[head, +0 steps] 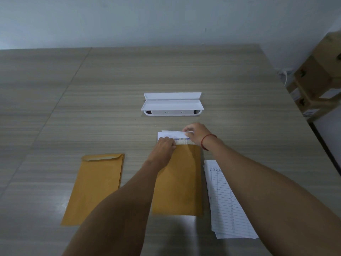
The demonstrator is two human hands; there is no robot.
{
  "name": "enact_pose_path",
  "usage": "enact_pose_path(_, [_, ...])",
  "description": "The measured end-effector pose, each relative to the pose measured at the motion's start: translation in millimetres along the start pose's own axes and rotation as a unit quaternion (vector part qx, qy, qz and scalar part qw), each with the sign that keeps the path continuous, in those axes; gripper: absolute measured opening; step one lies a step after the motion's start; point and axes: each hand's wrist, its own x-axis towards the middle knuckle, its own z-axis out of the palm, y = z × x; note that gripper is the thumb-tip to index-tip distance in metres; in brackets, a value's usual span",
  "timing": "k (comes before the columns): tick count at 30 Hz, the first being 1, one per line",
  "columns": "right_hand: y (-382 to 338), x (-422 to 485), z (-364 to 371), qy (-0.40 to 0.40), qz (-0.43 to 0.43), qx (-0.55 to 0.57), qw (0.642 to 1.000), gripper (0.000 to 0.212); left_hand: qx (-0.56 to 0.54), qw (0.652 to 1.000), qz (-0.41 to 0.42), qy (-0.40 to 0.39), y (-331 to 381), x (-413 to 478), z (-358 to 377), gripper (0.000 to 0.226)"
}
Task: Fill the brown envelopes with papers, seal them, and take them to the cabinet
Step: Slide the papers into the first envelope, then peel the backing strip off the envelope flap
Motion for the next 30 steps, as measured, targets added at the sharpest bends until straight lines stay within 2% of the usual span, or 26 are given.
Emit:
enact_pose_path(4, [10,-6,16,-0.072,0.012,-0.048,0.996,0.028,0.001,1.000,0.000,-0.004,1,-2,3,0.018])
enact_pose_path(7, [14,-6,18,-0.094,0.015,-0.057,0.994,0.031,0.001,1.000,-0.013,-0.010,-2,-4,2,0.019])
enact_pose_path(13, [19,-3,19,-0.095,0.010,-0.077,0.992,0.041,0.090,0.996,-0.022,0.009,4,-1,2,0.024])
enact_pose_path(18, [18,-7,19,-0.090,-0.010,-0.047,0.995,0.030,0.114,0.993,-0.030,0.009,8,1,0,0.025])
enact_pose_path(23, [20,-13,17,-0.116,-0.002,-0.053,0.992,0.026,0.086,0.995,-0.044,-0.024,1,2,-1,0.021])
enact_pose_path(30, [31,-10,22,-0.065,0.002,-0.058,0.996,0.020,0.096,0.989,-0.071,-0.088,-16,-4,-1,0.018])
